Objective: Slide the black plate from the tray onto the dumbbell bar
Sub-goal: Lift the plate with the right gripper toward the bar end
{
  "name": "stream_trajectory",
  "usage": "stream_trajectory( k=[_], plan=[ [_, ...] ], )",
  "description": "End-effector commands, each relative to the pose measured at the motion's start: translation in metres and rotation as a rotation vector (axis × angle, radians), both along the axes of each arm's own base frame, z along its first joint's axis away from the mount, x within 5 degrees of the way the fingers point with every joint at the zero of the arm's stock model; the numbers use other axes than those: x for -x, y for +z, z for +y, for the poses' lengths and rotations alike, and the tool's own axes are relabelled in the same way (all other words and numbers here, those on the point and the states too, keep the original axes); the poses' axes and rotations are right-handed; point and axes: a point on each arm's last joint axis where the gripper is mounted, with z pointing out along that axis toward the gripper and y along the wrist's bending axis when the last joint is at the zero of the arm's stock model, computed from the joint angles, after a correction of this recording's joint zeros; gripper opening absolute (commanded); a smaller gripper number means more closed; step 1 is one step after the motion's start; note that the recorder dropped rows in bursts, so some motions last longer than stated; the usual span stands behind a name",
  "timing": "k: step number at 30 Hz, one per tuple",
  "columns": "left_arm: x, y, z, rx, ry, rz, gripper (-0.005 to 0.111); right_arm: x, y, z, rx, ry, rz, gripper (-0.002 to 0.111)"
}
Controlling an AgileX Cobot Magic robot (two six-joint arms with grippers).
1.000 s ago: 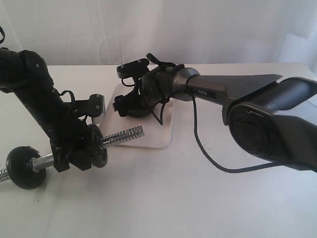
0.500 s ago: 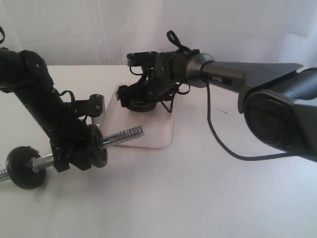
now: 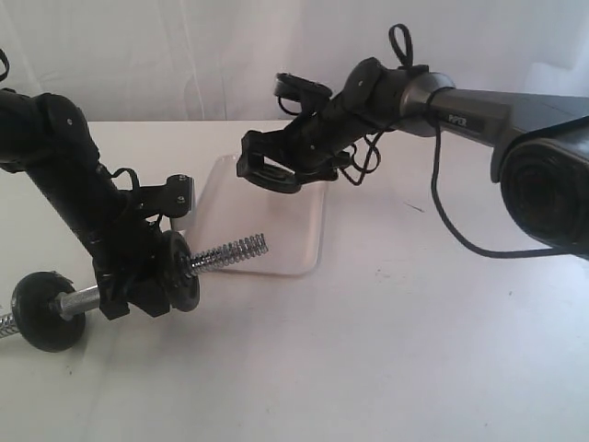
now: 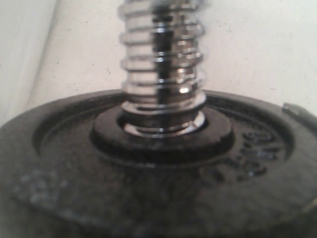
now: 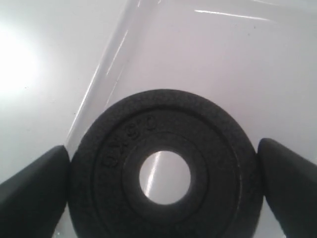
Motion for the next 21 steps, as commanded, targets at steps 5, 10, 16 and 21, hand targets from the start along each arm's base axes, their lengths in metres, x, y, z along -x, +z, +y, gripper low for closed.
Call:
stream_trajectory(
  k=[5, 10, 16, 21],
  plan=[
    [0.005, 0.016, -0.001, 0.044, 0.013, 0.017, 0.000, -0.005, 0.021, -0.028, -0.255, 0.033, 0.042, 0.000],
    [0.005, 0.016, -0.001, 0.045, 0.014, 0.016, 0.000, -0.001, 0.015, -0.045, -0.337, 0.051, 0.054, 0.000],
    [0.004, 0.016, -0.001, 0.045, 0.018, 0.012, 0.000, 0.013, 0.017, -0.064, -0.446, 0.038, 0.051, 0.000],
    [0.004, 0.016, -0.001, 0.044, 0.042, 0.020, 0.000, 0.027, 0.014, -0.079, -0.521, 0.041, 0.061, 0.000]
  ],
)
